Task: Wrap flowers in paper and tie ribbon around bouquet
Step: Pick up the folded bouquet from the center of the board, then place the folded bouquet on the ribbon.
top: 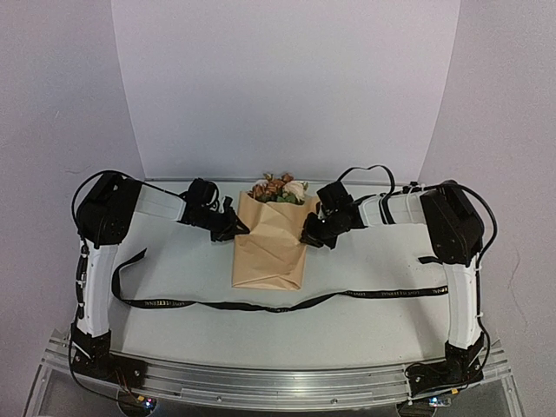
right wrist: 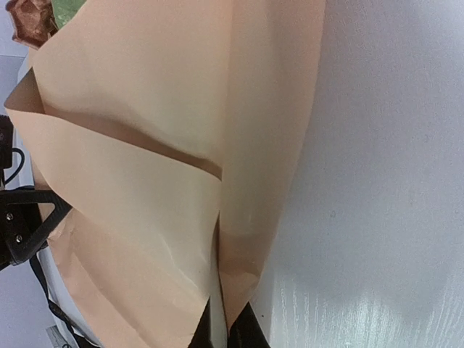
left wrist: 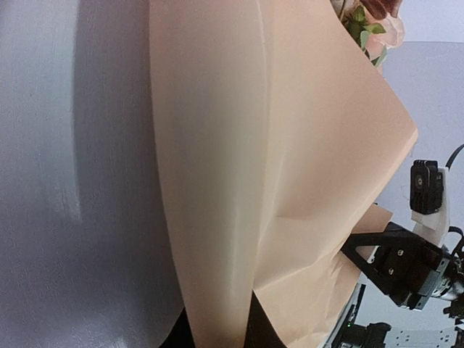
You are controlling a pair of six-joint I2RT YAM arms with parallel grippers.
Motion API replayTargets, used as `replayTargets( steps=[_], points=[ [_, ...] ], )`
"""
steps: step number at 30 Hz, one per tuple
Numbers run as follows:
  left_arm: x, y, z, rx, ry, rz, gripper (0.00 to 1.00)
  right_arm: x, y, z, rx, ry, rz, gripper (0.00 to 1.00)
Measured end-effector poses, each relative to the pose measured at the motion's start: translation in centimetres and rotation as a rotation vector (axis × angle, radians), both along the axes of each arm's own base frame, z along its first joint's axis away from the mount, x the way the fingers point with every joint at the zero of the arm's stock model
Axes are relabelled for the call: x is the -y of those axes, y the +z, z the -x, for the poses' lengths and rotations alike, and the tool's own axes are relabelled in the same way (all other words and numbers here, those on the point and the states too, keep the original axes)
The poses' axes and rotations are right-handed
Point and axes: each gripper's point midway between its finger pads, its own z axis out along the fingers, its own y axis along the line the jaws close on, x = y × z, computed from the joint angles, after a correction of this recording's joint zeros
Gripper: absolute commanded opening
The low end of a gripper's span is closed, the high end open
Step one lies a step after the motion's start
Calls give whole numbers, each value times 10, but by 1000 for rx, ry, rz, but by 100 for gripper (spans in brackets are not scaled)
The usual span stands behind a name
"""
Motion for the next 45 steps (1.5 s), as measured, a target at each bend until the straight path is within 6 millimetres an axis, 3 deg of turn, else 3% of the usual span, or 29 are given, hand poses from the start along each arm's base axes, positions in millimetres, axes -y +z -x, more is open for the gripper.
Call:
replayTargets(
  steps=[9, 13, 19, 24, 30, 38, 43, 45],
  points=[
    [4, 11, -2, -13, -11, 8, 3, 1, 25, 3, -5, 5, 8, 0],
    [6, 14, 7, -39, -25, 8, 2, 1, 46, 9, 7, 14, 1, 0],
    [4, 36, 28, -46, -35, 10, 2, -2, 66, 26, 8, 37, 1, 0],
    [2, 52, 59, -55, -46, 6, 2, -2, 67, 58, -12, 66, 20, 0],
    [9, 56, 111, -70, -81, -24, 2, -1, 60, 108, -49, 106, 64, 0],
    [8, 44, 179, -100, -99, -70, 2, 5, 49, 165, -67, 135, 113, 0],
    [4, 35, 207, -111, -99, -89, 4, 7, 38, 191, -65, 132, 132, 0],
    [5, 29, 213, -114, -99, -94, 9, 7, 33, 197, -63, 127, 140, 0]
  ],
)
